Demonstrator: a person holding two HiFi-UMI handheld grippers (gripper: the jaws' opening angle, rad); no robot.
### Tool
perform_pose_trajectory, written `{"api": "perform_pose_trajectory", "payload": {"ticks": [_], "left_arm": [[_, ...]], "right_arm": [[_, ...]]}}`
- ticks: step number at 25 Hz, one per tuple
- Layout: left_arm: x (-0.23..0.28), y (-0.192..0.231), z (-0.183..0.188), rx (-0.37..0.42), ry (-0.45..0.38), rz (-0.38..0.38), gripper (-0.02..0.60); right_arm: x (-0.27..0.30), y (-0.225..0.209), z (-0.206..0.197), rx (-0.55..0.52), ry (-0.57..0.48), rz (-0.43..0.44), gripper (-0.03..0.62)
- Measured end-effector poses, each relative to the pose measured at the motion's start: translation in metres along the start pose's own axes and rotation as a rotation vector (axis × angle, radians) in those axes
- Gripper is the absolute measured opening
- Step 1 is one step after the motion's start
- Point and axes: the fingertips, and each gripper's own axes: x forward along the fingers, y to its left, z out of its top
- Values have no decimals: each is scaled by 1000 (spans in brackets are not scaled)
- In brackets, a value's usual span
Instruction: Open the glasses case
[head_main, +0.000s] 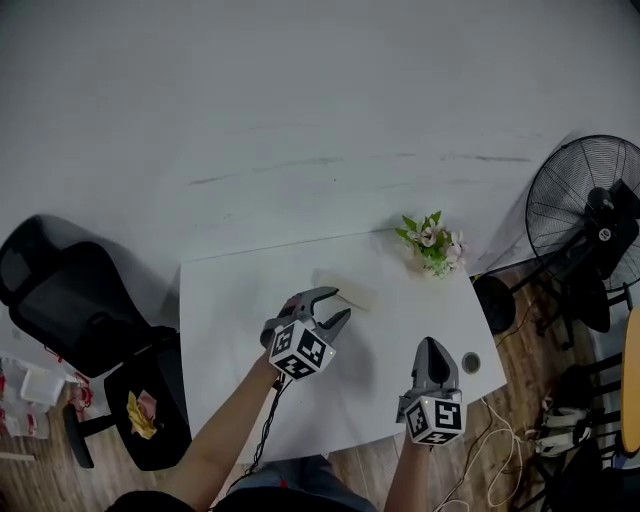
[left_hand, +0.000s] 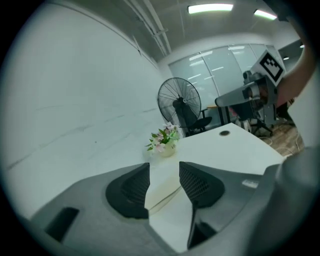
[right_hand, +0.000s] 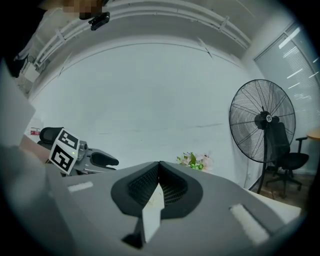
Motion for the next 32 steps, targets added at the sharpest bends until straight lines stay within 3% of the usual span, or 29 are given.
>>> {"api": "perform_pose_trajectory", "payload": {"ticks": [14, 20, 32], "left_arm": [[96, -26, -59, 564, 295, -150, 189], [109, -38, -81, 678, 353, -204, 188], [124, -36, -100, 712, 394, -202, 159]], "right_arm": [[19, -11, -21, 14, 57, 66, 11], [24, -10, -25, 22, 64, 72, 11], [26, -12, -31, 29, 80, 68, 11]]}}
